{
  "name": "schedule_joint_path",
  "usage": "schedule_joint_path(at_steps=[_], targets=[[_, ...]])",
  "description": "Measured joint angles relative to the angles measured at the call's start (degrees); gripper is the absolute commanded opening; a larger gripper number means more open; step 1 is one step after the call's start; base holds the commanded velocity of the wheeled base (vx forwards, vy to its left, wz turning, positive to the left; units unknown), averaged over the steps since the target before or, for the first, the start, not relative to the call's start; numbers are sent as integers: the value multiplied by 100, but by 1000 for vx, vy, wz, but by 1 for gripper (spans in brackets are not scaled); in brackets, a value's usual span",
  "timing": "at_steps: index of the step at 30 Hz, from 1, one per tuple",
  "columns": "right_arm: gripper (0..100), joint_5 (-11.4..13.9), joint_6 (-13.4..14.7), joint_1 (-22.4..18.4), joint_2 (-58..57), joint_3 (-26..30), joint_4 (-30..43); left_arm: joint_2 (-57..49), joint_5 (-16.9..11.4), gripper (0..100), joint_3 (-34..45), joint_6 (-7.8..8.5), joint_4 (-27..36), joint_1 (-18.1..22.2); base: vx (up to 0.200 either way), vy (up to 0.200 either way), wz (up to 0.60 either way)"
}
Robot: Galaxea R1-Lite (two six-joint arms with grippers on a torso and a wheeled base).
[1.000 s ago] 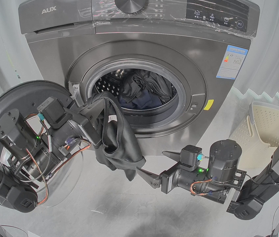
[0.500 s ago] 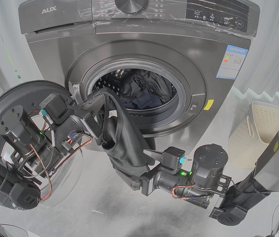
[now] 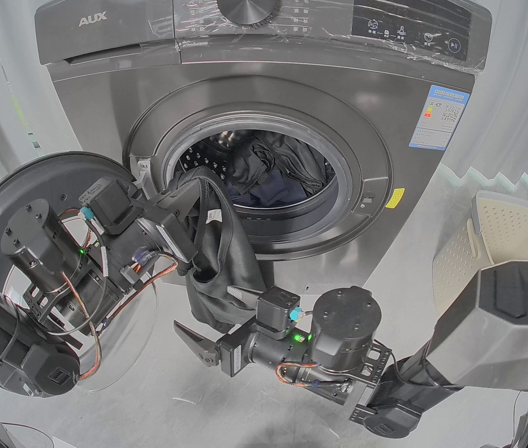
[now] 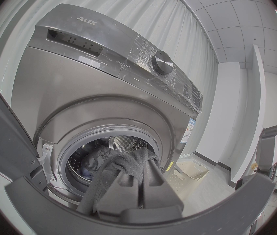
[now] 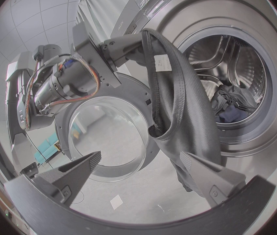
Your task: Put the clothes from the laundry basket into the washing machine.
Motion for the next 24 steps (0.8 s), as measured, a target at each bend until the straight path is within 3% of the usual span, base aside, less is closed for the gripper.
schedule_joint_path(at_steps=[18,19,24], targets=[[100,-228,-218,-684,870,-1331,173,-5,-1,0,-5,4,-11,-15,0,0,0],[0,-230,-218,-711,870,-1345,172,-5,0,0,-5,1,-9,-15,0,0,0],[0,-233,-216,-758,859,-1364,169,-5,-1,0,-5,1,-11,-11,0,0,0]])
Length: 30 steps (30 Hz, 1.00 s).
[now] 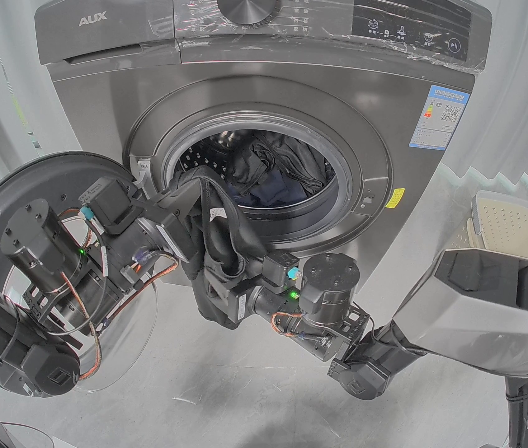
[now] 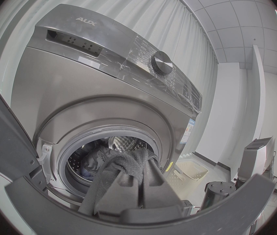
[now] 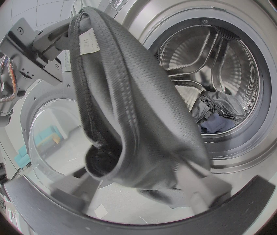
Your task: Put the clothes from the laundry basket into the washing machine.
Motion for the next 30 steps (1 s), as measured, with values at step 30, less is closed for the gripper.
schedule_joint_path(at_steps=[30], targets=[[0,1213,-372,-1180,-2422,2334,-68,52,-2,0,24,13,11,339,0,0,0]])
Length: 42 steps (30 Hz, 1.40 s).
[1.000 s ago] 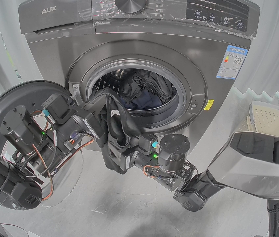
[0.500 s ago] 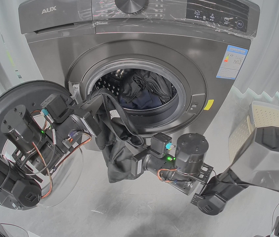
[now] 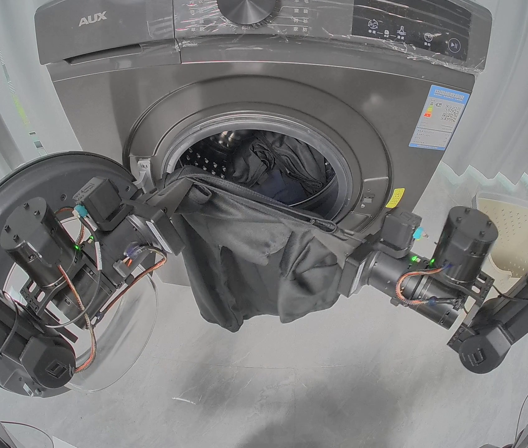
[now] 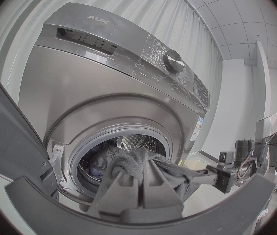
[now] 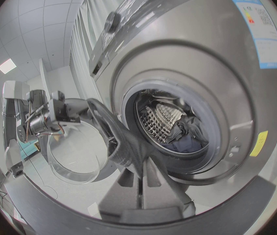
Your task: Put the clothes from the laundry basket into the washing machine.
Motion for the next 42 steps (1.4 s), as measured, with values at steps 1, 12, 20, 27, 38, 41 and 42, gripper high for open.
schedule_joint_path(at_steps=[1,12,20,27,38,41,42], targets=[[0,48,-2,-49,-67,35,-22,-2,2,0,7,2,5,5,0,0,0],[0,124,5,-156,-310,389,-254,-33,0,0,39,16,-2,-96,0,0,0],[100,20,-6,-204,73,273,-255,-74,6,0,-9,29,-6,-141,0,0,0],[100,-101,-6,-280,495,-116,-230,-105,6,0,-30,30,-6,-210,0,0,0],[100,-133,11,185,859,-9,-251,-110,138,0,-66,44,-2,-234,0,0,0],[100,-126,13,364,864,185,-262,-100,149,0,-85,49,0,-227,0,0,0],[100,-123,13,425,864,262,-266,-96,151,0,-94,46,0,-223,0,0,0]])
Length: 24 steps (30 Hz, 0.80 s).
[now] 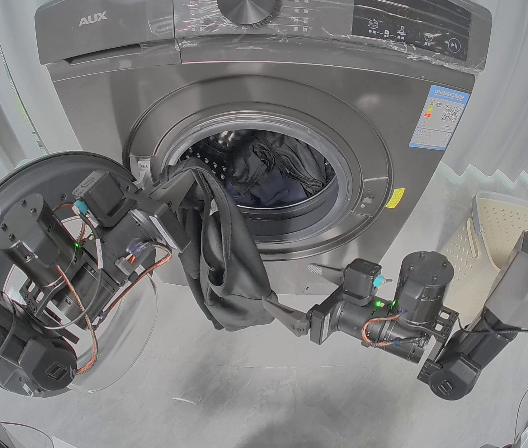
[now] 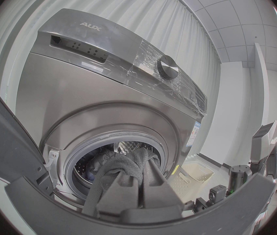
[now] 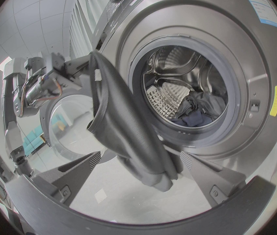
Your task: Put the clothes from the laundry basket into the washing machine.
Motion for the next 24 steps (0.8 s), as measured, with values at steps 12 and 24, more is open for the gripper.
schedule_joint_path(at_steps=[12,24], targets=[[100,-134,28,650,108,-94,9,28,11,0,-22,0,-2,18,0,0,0],[0,-536,84,816,990,-1604,88,17,18,0,-55,0,0,7,0,0,0]])
